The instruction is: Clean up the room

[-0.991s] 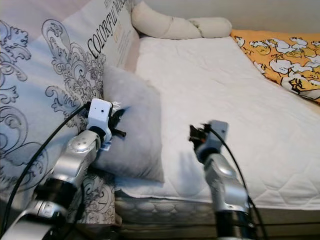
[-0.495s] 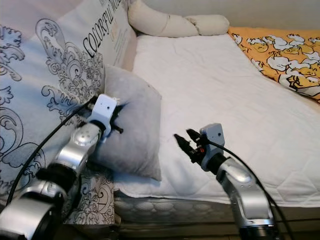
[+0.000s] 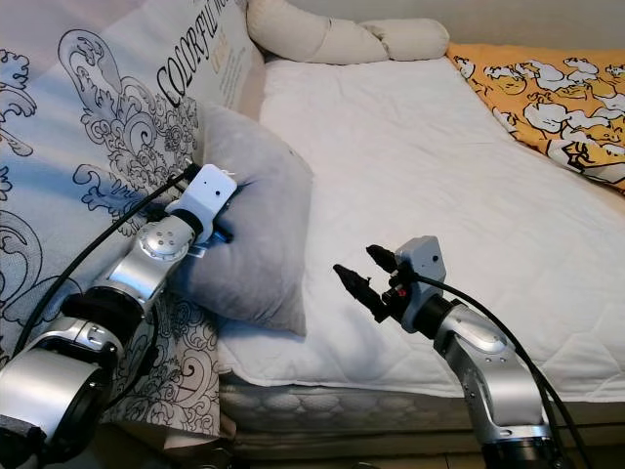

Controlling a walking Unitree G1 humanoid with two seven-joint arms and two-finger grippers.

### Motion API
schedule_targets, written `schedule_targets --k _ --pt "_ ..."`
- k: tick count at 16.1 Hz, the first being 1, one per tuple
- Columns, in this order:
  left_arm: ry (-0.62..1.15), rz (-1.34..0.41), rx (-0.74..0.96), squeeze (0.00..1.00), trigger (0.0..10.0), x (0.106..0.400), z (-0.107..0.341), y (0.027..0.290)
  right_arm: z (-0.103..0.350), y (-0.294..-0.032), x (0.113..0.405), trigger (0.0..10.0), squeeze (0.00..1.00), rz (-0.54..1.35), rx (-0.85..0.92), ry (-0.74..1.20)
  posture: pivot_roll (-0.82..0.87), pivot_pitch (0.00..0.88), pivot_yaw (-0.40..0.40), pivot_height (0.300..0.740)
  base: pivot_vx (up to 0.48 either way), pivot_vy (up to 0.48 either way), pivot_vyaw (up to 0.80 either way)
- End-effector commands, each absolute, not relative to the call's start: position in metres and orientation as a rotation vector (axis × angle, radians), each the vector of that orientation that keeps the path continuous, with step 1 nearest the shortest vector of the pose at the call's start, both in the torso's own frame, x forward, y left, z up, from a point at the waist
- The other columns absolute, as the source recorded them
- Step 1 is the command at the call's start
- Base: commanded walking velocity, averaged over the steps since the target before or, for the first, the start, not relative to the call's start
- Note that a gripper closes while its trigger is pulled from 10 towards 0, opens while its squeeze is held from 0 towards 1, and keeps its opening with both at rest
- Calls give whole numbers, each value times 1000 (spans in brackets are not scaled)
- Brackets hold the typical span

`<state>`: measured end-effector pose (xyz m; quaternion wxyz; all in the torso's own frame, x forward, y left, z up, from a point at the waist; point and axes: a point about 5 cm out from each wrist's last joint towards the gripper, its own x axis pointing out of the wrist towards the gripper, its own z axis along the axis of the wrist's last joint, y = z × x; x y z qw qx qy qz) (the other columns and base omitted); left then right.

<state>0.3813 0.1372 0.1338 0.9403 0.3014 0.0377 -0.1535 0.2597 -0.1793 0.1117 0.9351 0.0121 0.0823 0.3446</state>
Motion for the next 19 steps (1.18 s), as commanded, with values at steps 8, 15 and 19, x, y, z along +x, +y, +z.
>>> schedule_targets --k 8,15,19 --pt "114 -376 704 827 10000 388 154 139 113 -183 245 10000 1000 807 27 190 -97 0 42 740 0 0 0" --pt "53 -377 571 1000 10000 387 181 142 113 -182 244 10000 1000 768 38 164 -97 0 42 740 0 0 0" --pt "-136 -430 179 1000 10000 371 208 134 120 -182 256 10000 1000 586 39 48 -91 0 39 740 0 0 0"
